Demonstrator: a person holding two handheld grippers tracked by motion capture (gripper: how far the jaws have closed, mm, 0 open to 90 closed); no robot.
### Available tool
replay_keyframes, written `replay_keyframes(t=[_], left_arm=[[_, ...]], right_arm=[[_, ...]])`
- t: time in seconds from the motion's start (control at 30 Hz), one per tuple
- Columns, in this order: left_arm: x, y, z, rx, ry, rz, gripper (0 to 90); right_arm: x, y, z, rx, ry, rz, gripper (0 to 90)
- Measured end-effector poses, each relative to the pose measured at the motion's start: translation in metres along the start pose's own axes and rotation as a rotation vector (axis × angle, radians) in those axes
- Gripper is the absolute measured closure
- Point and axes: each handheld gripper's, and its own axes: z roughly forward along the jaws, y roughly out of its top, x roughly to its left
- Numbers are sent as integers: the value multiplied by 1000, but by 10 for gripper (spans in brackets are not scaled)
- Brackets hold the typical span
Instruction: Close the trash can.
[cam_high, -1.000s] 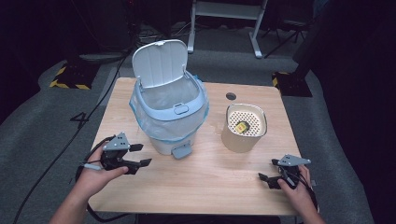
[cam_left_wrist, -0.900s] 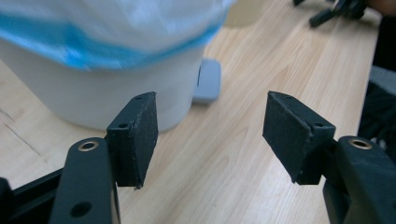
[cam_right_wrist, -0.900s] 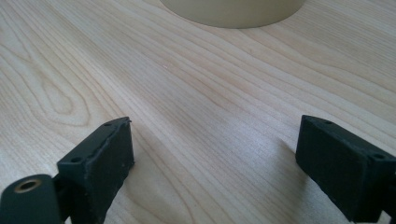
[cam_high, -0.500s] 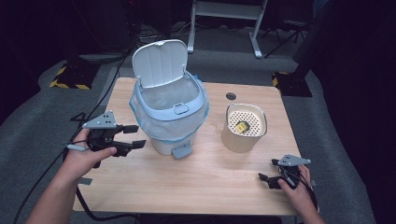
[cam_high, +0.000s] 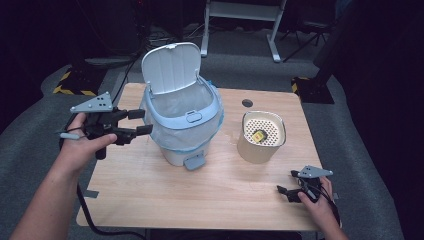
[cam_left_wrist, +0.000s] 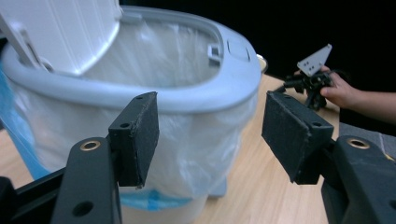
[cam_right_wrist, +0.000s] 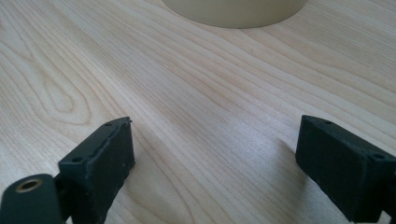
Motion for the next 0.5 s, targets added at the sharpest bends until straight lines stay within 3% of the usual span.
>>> replay_keyframes(t=[0.03,0.07,0.2,0.3,0.33,0.5], left_arm=[[0,0,0,0,0,0,367],[2,7,-1,10,28,17,365],[7,18,-2,6,42,14,360],[12,28,-3,3,78,16,360],[17,34,-3,-5,102,12,360],[27,41,-4,-20,132,-7,353]], right_arm=[[0,0,0,0,0,0,114],[0,0,0,0,2,-2,114],[-1,0,0,0,3,-4,115],[-1,0,0,-1,4,-4,114],[-1,0,0,-1,3,-4,115],[-1,0,0,-1,3,-4,114]])
